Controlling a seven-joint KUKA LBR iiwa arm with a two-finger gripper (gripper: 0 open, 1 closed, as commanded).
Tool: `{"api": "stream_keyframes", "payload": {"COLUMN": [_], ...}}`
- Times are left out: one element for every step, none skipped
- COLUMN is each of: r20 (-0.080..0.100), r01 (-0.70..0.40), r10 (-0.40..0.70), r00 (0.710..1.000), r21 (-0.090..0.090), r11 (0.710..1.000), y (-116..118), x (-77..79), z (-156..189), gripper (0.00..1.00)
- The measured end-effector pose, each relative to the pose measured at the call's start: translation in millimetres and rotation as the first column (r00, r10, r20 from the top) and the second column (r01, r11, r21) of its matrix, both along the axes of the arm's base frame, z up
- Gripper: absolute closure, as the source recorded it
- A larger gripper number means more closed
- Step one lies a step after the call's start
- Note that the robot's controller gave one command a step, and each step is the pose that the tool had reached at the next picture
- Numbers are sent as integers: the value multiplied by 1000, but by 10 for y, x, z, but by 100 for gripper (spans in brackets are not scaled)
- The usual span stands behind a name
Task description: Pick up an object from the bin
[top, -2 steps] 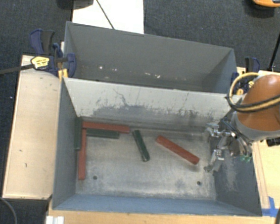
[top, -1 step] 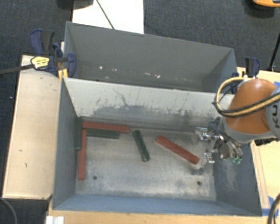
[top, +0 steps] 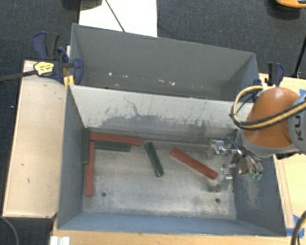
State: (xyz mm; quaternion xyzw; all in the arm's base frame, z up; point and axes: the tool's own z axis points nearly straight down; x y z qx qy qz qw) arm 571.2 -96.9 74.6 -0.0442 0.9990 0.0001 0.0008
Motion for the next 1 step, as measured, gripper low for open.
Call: {"api": "stream_keyframes", "payload": {"r20": [-2], "r01": [59], "r10": [-59], "r00": [998], "r21": [1], "r11": [998], "y": [206], "x": [-145], "z": [111], "gripper": [0]}}
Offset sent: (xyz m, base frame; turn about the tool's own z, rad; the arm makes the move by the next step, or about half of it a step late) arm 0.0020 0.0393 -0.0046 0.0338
